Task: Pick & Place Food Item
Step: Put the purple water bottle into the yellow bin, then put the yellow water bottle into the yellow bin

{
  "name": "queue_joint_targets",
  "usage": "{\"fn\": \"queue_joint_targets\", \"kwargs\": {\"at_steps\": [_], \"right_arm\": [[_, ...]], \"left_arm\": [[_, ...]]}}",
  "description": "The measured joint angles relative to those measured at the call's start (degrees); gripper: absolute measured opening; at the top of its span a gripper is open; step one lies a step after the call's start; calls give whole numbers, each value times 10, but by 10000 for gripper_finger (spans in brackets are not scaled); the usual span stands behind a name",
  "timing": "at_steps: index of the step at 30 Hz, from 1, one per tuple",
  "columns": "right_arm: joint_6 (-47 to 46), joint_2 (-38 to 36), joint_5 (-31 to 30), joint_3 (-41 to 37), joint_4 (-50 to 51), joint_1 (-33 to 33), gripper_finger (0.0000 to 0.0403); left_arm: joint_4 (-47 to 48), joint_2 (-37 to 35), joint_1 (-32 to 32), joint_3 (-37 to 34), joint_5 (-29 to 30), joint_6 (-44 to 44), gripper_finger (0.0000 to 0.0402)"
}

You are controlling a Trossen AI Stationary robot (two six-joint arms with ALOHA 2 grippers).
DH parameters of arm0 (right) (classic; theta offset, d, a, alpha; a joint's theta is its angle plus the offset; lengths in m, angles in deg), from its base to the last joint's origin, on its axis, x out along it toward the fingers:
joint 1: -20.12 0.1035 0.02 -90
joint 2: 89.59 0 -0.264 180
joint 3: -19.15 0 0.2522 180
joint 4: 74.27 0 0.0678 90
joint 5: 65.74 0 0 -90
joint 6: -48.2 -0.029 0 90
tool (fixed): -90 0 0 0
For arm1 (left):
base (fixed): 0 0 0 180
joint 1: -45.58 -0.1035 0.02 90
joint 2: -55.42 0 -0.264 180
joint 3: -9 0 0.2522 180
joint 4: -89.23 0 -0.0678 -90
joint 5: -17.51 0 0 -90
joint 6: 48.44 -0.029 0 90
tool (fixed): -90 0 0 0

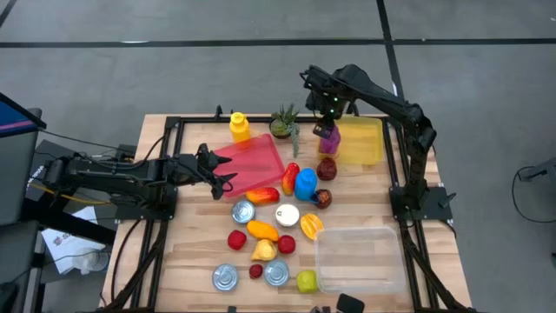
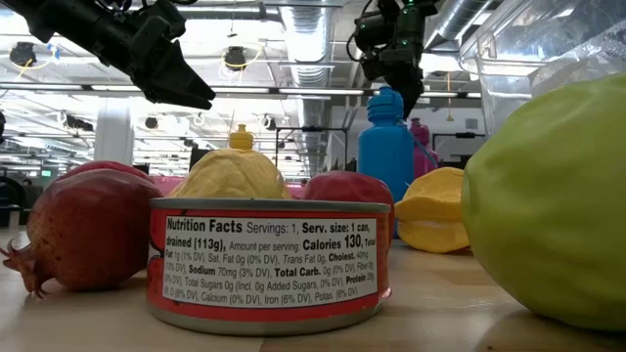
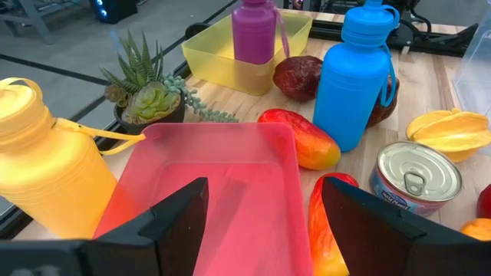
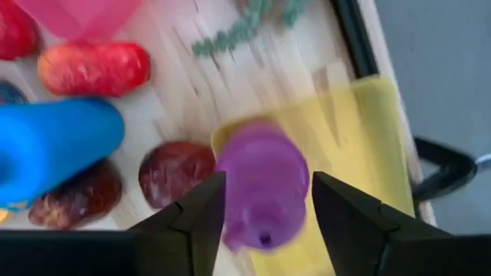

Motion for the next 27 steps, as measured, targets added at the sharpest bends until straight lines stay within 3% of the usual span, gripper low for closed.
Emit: {"fn": "queue_joint_targets", "kwargs": {"at_steps": [9,18,27], "right_arm": [[58,0,3,0,-176,74,205],[55,-1,174,0,-476,159,197],[49,-1,192,0,-738,240,196]], "left_arm": [[-15,0,-18,0,16,-21,250],[-50,0,-37,0,17,-46,250],[-56,0,-37,0,17,-46,250]]}}
